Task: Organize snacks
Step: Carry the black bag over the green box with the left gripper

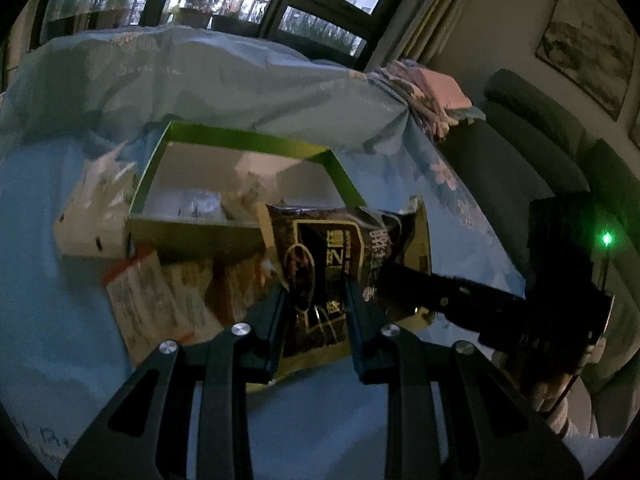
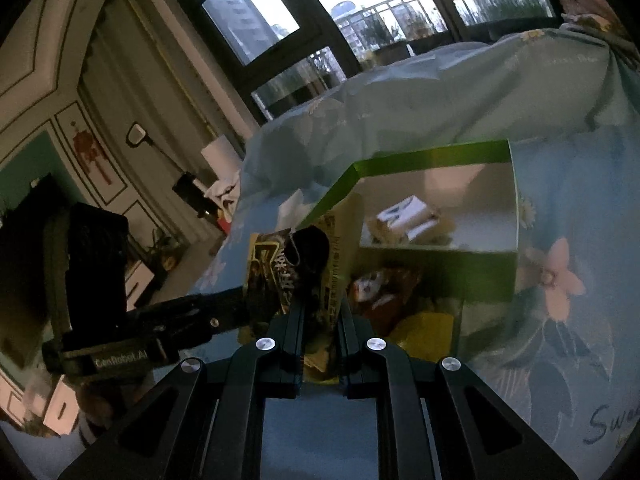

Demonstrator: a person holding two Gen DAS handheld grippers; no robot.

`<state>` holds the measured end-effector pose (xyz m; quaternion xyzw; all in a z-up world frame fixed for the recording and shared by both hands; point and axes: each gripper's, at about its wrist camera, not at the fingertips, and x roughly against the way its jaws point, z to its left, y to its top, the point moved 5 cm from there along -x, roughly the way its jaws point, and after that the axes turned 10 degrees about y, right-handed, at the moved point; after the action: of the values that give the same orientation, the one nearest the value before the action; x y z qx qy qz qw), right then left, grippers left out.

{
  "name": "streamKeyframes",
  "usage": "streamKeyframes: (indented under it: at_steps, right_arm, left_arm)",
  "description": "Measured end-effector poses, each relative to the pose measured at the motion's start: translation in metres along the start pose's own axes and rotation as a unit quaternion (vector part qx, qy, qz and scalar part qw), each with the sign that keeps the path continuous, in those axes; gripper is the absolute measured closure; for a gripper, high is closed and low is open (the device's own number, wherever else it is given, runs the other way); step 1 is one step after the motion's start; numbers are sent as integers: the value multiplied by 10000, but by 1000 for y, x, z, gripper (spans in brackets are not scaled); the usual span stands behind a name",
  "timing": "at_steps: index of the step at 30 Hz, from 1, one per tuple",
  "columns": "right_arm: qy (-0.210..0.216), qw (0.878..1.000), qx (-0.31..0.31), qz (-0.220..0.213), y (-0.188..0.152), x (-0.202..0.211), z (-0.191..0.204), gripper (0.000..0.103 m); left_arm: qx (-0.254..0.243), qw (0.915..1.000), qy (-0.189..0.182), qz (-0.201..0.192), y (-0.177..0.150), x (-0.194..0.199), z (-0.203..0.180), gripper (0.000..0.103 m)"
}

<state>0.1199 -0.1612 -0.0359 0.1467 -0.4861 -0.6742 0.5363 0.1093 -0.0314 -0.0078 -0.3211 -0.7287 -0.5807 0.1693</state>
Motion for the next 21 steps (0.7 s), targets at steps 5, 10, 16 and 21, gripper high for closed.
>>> streamKeyframes:
  at_steps: [5,10,16,21]
  right_arm:
    - [11,10000,2,-71,19,-5,-6,89]
    - [-48,9999,6,-124,35,-13,-12,89]
    - [-188,9997,63,-145,55,-23,-20,89]
    - [-323,9994,58,-119,66,-34,-30,89]
  left_arm:
    - [-28,9999,-3,-97,22,-7,4,77]
    - [-11,9998,-18,-199,43,-15,10,77]
    - [-18,9995,-76,-295,61,-29,16,77]
    - [25,9994,-119,-315,73,-46,21,77]
